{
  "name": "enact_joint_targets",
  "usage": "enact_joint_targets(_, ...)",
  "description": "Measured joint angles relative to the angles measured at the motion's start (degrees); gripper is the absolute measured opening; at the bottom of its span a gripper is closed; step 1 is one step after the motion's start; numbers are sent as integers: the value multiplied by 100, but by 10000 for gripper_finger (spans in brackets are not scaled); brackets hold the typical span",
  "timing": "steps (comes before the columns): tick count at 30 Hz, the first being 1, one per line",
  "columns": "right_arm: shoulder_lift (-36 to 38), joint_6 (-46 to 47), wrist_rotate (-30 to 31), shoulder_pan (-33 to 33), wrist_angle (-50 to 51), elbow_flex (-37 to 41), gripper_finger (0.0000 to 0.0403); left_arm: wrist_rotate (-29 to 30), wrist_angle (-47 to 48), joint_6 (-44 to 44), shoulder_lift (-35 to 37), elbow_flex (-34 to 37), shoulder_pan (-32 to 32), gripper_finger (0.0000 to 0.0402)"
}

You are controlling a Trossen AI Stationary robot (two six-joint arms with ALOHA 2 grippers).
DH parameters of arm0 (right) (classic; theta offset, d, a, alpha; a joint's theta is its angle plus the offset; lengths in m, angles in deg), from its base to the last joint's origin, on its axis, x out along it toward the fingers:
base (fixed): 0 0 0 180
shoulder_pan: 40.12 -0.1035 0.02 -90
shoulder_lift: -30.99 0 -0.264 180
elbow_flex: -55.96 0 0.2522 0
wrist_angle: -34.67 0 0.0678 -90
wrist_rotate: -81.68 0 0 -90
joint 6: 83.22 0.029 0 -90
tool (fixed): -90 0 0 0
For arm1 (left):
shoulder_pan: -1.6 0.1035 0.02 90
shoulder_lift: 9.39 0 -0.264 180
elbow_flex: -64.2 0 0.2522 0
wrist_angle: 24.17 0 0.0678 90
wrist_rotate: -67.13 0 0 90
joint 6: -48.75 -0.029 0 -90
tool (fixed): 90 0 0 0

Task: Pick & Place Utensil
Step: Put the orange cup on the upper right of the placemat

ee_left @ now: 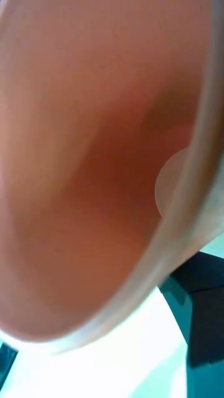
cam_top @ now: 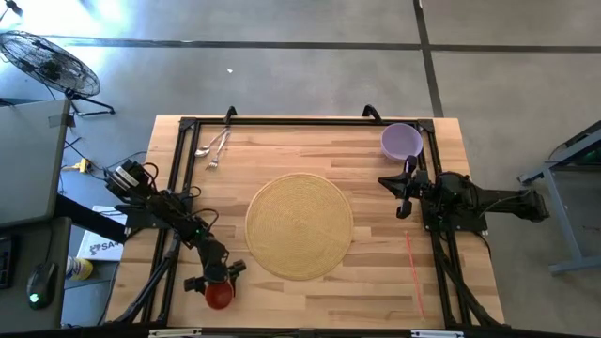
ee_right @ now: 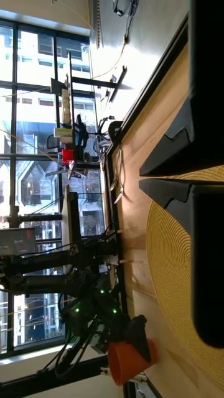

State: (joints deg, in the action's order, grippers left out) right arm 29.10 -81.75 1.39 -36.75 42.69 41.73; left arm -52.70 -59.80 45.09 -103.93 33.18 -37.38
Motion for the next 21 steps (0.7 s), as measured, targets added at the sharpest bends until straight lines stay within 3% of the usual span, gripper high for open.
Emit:
enact_joint_targets(6, 0, -1, -1, 0, -1, 0, 12, 172, -266, 69, -2, 2, 0, 291)
enact_joint_targets(12, 0, 1, -1, 0, 0, 0, 12, 903, -847, 93, -2, 2, 0, 291)
enact_joint_targets(17, 0, -1, 1, 0, -1, 0, 12, 1916, -1510, 118, -2, 0, 1, 292)
enact_joint_targets(21, -1, -1, 0, 0, 0, 0, 12, 3214, -1830, 153, 2, -33, 4, 292)
